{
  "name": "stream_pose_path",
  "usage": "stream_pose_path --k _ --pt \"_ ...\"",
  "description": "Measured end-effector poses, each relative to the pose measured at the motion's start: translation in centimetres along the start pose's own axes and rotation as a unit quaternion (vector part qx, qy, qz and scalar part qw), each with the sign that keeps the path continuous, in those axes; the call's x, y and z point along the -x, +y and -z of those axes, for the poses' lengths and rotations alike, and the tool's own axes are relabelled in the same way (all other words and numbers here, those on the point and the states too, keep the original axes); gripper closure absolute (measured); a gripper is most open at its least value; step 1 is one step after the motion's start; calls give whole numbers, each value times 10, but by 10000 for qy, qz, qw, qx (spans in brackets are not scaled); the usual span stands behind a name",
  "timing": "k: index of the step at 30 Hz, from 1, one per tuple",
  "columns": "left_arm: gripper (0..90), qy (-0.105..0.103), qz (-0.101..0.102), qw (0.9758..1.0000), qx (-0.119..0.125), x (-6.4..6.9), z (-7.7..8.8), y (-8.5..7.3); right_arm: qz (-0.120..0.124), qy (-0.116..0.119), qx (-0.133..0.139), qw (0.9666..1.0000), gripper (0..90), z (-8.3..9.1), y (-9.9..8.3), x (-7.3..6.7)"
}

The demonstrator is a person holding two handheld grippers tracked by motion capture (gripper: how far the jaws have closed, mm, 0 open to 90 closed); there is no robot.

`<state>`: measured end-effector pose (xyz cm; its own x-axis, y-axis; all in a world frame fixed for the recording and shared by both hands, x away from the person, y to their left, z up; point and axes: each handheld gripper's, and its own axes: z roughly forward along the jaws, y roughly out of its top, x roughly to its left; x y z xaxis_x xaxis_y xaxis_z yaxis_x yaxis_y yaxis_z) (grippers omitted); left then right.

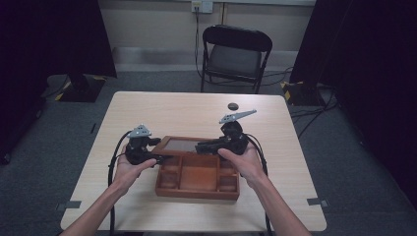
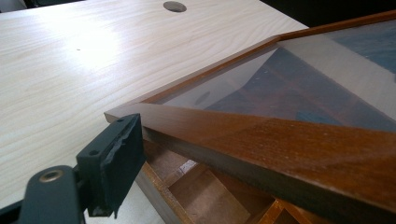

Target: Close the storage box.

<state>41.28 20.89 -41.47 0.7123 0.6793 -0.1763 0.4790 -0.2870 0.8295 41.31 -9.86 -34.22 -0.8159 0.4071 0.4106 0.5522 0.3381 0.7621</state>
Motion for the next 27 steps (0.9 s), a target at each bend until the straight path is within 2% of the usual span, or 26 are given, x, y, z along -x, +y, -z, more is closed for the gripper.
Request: stream_pose_path --k 2,8,13,14,16,17,19,25,27 --pt "170 13 30 10000 -34 0 0 -1 1 75 -31 10000 799 -1 0 0" --pt "171 -8 5 10000 -67 0 -1 -3 -43 90 -100 9999 809 -2 -1 -1" --pt "170 10 -32 9999 -112 -1 -1 -4 23 9 -181 9998 809 -3 0 -4" --pt "170 -94 30 9999 -119 -4 0 -5 32 -31 -188 9998 809 -3 0 -5" --pt "170 -103 39 9999 -114 -5 1 -5 40 -55 -190 9998 810 -2 0 -6" --pt "171 -71 75 9999 -78 -8 4 -6 140 -118 -128 9998 810 -2 -1 -8" --pt "171 -27 102 9999 -85 -11 7 -7 162 -179 -149 9996 810 -2 -1 -9" --pt "171 48 213 9997 -115 -18 16 -11 105 -127 -91 9998 810 -1 -1 -7" --pt "176 95 211 9996 -190 -22 24 -19 117 -106 -109 9998 810 0 -3 -7"
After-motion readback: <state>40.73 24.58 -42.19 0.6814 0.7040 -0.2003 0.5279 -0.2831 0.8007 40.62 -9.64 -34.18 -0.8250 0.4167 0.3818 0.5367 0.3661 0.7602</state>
